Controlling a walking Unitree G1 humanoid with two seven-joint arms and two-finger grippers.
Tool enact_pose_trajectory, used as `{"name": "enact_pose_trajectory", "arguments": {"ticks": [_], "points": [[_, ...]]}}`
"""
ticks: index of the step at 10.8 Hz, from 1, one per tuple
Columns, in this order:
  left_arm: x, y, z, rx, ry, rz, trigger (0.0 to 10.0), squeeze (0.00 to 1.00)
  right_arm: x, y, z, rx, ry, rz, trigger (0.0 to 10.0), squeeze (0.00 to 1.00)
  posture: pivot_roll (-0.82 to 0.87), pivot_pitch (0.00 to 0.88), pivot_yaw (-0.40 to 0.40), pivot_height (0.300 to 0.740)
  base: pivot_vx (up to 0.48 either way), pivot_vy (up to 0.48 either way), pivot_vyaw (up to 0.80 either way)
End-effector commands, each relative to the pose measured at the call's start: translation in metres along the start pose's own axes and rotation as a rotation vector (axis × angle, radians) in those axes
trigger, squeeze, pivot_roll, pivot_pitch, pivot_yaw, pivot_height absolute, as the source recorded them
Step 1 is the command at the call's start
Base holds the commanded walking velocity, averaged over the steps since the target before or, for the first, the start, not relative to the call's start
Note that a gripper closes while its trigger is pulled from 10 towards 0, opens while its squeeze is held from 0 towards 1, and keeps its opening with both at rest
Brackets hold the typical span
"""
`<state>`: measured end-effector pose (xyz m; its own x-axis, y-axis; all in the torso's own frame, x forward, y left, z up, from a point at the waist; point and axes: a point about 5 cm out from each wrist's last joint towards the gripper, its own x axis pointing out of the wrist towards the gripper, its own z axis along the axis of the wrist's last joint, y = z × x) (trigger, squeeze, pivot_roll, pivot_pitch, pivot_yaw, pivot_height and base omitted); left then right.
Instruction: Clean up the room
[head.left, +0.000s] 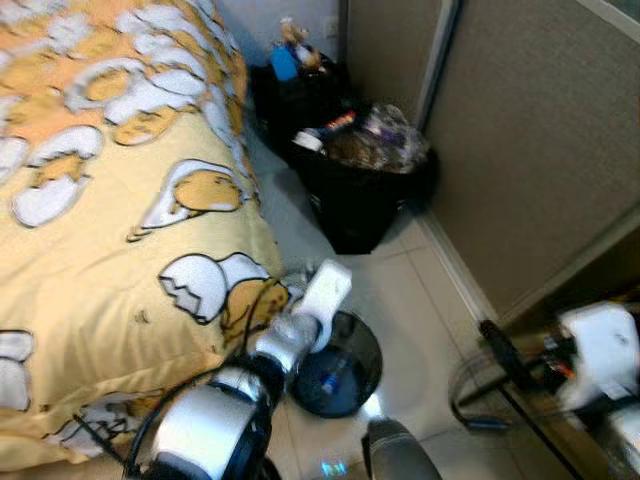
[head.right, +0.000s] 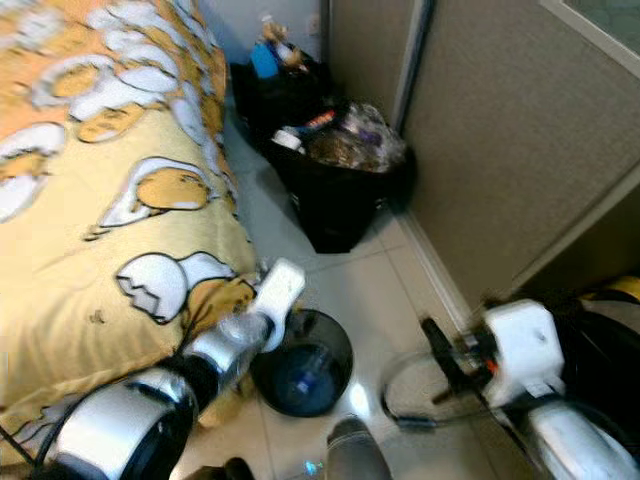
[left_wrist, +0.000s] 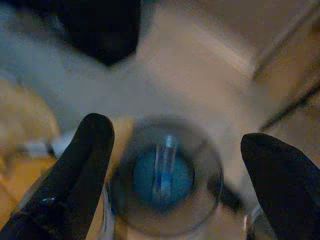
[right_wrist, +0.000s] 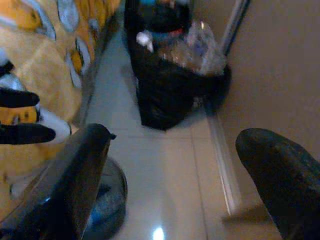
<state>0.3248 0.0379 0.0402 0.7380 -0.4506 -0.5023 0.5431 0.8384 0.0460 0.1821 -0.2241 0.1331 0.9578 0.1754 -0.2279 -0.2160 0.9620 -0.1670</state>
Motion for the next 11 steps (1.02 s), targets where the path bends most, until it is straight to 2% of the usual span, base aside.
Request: {"name": "enact_pose_trajectory", "arguments": {"ticks": [1,2,3,4,5,6,8,10,11], "points": [[0.000,0.006,0.010,-0.028,-0.059,-0.001,10.0,0.00,0.002,0.002,-0.004,0.001,0.006,-0.004,10.0,0.00,-0.46,0.056,0.112,0.740,0.000,0.000,0.00],[-0.002,0.012,0.013,-0.057,-0.090,0.004,10.0,0.00,0.008,0.002,-0.005,0.010,-0.004,-0.010,10.0,0.00,-0.41,0.000,0.131,0.740,0.000,0.000,0.00],[-0.020,0.048,0.020,-0.108,-0.252,0.083,10.0,0.00,0.029,-0.001,-0.010,0.034,-0.037,-0.037,10.0,0.00,-0.30,0.000,0.125,0.740,0.000,0.000,0.00],[-0.034,0.062,0.023,-0.110,-0.324,0.136,10.0,0.00,0.041,-0.004,-0.014,0.038,-0.040,-0.049,10.0,0.00,-0.26,0.000,0.112,0.740,0.000,0.000,0.00],[-0.053,0.067,0.022,-0.040,-0.357,0.221,10.0,0.00,0.059,-0.009,-0.018,0.046,-0.044,-0.070,10.0,0.00,-0.18,0.000,0.078,0.740,0.000,0.000,0.00],[-0.063,0.066,0.014,-0.039,-0.370,0.248,10.0,0.00,0.071,-0.015,-0.018,0.051,-0.051,-0.100,10.0,0.00,-0.14,0.000,0.063,0.740,0.000,0.000,0.00],[-0.097,0.070,-0.009,-0.160,-0.437,0.306,10.0,0.00,0.094,-0.026,-0.013,0.090,-0.087,-0.150,10.0,0.00,-0.06,0.000,-0.010,0.740,0.000,0.000,0.00],[-0.106,0.077,-0.004,-0.132,-0.446,0.404,10.0,0.00,0.114,-0.008,-0.012,0.083,-0.104,-0.086,10.0,0.00,0.01,0.000,-0.074,0.740,0.000,0.000,0.00],[-0.113,0.076,-0.009,-0.097,-0.427,0.389,10.0,0.00,0.120,0.001,-0.013,0.092,-0.116,-0.070,10.0,0.00,0.03,0.000,-0.085,0.740,0.000,0.000,0.00]]}}
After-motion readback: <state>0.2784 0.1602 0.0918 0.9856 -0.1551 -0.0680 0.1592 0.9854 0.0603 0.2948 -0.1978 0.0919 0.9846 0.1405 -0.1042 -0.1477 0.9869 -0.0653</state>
